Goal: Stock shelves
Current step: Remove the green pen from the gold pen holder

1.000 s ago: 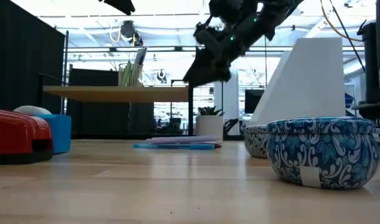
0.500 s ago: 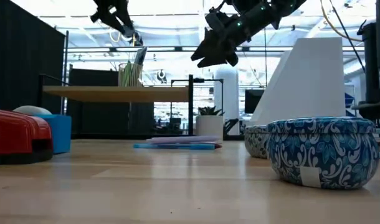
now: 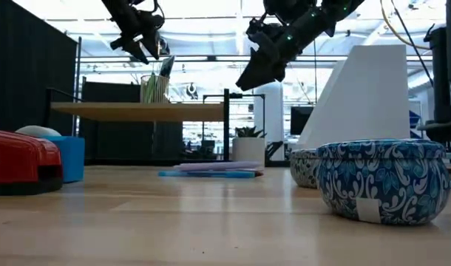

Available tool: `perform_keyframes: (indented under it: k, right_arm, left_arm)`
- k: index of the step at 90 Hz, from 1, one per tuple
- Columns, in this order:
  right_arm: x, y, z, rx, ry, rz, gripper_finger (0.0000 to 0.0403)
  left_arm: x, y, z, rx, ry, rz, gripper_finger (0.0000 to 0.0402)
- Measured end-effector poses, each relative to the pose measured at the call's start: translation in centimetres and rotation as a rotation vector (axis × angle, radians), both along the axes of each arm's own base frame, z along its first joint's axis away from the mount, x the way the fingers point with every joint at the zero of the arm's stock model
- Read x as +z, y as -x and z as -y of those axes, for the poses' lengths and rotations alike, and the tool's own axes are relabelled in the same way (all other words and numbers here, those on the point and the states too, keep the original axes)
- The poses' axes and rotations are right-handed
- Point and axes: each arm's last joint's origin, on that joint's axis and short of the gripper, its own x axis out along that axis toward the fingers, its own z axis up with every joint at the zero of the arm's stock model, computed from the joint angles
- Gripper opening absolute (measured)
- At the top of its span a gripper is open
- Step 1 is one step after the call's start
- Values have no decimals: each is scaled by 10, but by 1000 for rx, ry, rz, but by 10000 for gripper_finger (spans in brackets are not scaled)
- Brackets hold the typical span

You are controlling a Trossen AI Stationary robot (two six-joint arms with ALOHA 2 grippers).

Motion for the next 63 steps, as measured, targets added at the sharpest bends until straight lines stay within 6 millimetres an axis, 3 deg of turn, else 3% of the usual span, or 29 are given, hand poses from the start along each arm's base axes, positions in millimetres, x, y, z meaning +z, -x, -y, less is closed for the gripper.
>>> perform_keyframes:
  k: [63]
  right_arm:
    - [0, 2, 6, 2, 26, -12, 215]
  left_arm:
    - [-24, -12, -19, 44, 85, -75, 200]
